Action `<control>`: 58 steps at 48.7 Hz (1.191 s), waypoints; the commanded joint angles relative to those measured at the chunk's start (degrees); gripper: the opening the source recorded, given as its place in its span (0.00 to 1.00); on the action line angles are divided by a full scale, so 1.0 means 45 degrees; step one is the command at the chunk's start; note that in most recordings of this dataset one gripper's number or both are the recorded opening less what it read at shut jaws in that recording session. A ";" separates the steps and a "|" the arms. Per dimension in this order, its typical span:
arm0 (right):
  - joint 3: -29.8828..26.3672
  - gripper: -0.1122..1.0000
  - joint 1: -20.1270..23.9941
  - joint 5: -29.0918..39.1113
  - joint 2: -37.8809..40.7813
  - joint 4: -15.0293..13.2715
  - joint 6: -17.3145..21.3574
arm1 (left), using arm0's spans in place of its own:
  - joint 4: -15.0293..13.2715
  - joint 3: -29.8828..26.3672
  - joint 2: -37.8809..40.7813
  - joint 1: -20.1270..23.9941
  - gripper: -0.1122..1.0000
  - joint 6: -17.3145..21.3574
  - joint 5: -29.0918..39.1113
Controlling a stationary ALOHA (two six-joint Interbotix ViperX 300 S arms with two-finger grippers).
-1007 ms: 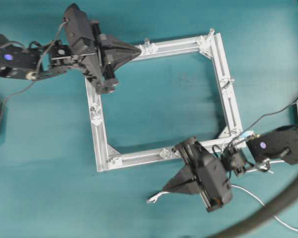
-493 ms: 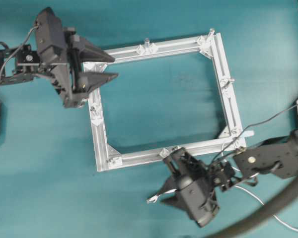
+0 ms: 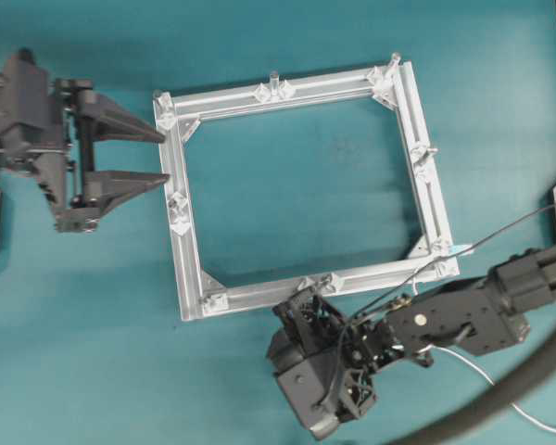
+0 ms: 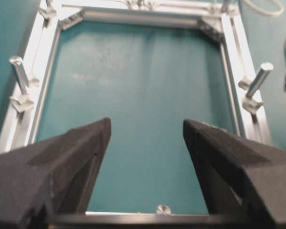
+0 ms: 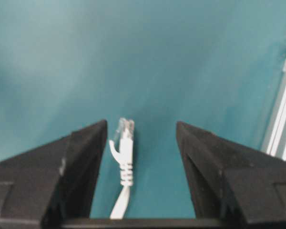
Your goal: Move the cable alternately left and right between 8 pins so it hooks onto each one.
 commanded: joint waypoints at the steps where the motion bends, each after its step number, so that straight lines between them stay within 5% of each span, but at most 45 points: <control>1: -0.0566 0.63 0.0059 0.0293 -0.0098 0.0078 0.0020 | 0.0039 0.0137 -0.0586 -0.0039 0.77 0.0078 0.0117; 27: -0.0801 0.62 0.0039 0.2187 0.0234 0.0020 0.1191 | 0.0039 0.2051 -0.4668 -0.0039 0.77 0.0059 0.1719; 35: -0.0820 0.51 0.0039 0.1992 0.0254 -0.0020 0.1191 | 0.0039 0.2383 -0.5859 -0.0020 0.77 0.0059 0.2422; 45: -0.0781 0.24 0.0059 0.2051 0.0371 -0.0020 0.1250 | 0.0039 0.2637 -0.6855 -0.0020 0.77 0.0039 0.3359; 58: -0.0625 0.24 0.0039 0.2383 -0.0254 -0.0020 0.1738 | 0.0039 0.2910 -0.7461 0.0000 0.77 0.0020 0.3613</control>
